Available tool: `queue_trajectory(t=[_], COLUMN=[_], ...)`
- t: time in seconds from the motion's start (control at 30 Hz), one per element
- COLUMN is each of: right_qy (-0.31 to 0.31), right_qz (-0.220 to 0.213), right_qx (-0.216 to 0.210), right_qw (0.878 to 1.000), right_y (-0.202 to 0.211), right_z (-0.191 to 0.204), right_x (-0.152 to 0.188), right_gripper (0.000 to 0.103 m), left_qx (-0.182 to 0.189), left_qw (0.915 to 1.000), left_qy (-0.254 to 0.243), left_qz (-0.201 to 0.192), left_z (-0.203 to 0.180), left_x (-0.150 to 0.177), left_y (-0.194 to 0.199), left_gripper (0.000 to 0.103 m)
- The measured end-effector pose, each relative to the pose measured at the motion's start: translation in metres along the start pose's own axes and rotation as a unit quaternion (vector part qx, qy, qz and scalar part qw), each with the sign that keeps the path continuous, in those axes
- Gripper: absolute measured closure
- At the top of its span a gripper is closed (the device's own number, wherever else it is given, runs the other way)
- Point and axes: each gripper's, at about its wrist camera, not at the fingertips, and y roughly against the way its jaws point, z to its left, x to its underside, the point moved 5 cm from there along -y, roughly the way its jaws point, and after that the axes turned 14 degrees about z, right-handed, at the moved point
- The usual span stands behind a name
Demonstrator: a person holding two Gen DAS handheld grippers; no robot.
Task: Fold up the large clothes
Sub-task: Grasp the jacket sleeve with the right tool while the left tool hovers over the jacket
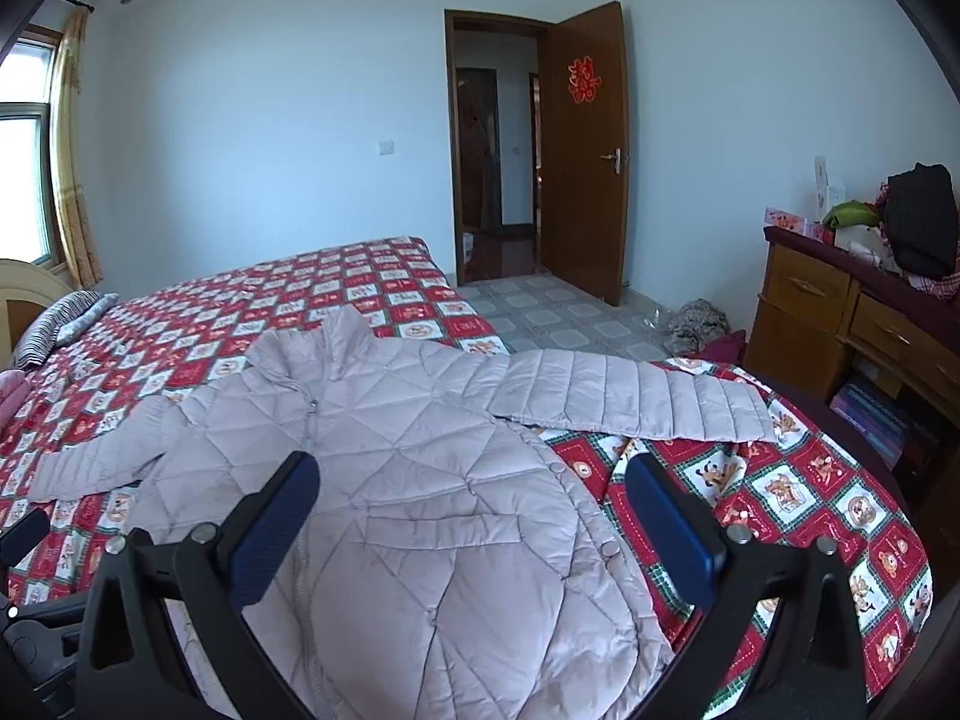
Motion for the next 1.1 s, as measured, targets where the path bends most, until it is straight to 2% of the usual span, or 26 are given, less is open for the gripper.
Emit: queue_trajectory(t=[0.37, 0.6, 0.73, 0.97, 1.1], right_qy=[-0.015, -0.029, -0.03, -0.049, -0.067], right_qz=[0.041, 0.061, 0.057, 0.058, 0.061], right_qx=[0.019, 0.036, 0.051, 0.094, 0.125], right_qw=[0.999, 0.997, 0.997, 0.993, 0.988], right_y=[-0.048, -0.075, -0.086, -0.115, -0.135], right_z=[-0.007, -0.021, -0.031, -0.069, -0.099], right_x=[-0.024, -0.043, -0.053, -0.072, -0.081], right_gripper=[0.0, 0.0, 0.0, 0.003, 0.006], left_qx=[-0.009, -0.019, -0.01, -0.031, -0.045], left_qw=[0.9996, 0.9996, 0.9995, 0.9992, 0.9985], left_qy=[-0.009, -0.004, 0.008, 0.022, 0.021], left_qz=[0.026, 0.023, 0.028, 0.014, 0.026], left_z=[0.007, 0.03, 0.046, 0.063, 0.067], left_x=[-0.025, -0.048, -0.067, -0.097, -0.106], left_y=[-0.053, -0.084, -0.108, -0.152, -0.187], left_gripper=[0.001, 0.001, 0.001, 0.001, 0.001])
